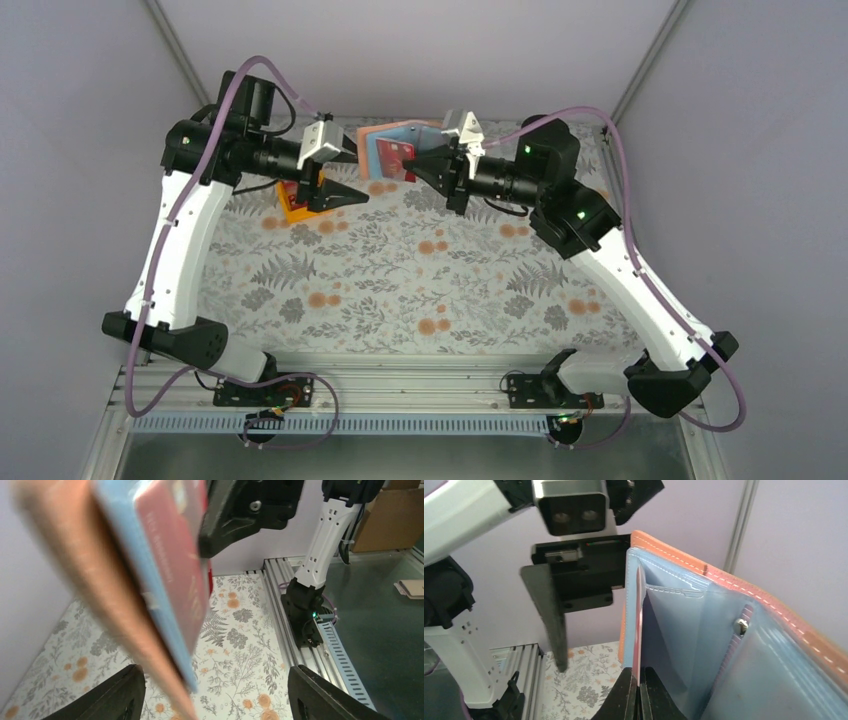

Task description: Take the credit cards out of the card holder

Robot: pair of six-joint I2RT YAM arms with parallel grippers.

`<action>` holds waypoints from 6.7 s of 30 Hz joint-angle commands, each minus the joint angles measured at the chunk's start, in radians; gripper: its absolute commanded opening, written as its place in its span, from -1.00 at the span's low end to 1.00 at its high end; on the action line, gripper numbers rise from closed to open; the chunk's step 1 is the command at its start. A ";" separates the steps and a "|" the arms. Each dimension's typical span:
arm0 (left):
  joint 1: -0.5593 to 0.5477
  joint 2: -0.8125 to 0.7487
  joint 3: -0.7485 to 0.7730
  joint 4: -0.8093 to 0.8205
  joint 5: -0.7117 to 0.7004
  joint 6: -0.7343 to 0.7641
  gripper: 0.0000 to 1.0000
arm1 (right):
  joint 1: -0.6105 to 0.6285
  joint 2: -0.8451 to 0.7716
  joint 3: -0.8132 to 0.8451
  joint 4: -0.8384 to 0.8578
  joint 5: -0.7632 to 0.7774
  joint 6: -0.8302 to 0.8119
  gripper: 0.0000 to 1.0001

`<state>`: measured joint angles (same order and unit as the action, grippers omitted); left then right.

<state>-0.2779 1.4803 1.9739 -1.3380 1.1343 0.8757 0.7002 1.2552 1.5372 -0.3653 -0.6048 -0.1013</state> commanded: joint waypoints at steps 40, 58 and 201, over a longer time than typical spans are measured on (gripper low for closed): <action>-0.035 -0.015 0.015 0.038 0.140 -0.028 -0.67 | -0.063 -0.004 -0.126 0.057 -0.187 -0.027 -0.92; -0.012 -0.019 -0.003 0.082 0.120 -0.088 -0.95 | -0.130 -0.079 -0.115 -0.047 -0.036 -0.038 -0.92; 0.175 0.620 -0.034 0.470 -1.395 0.066 -0.95 | -0.216 0.147 -0.008 -0.225 0.261 0.347 0.92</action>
<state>-0.1074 2.0312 1.8740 -0.9043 -0.2855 0.9958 0.5041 1.3842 1.5234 -0.6163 -0.3161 0.2455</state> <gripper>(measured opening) 0.025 0.959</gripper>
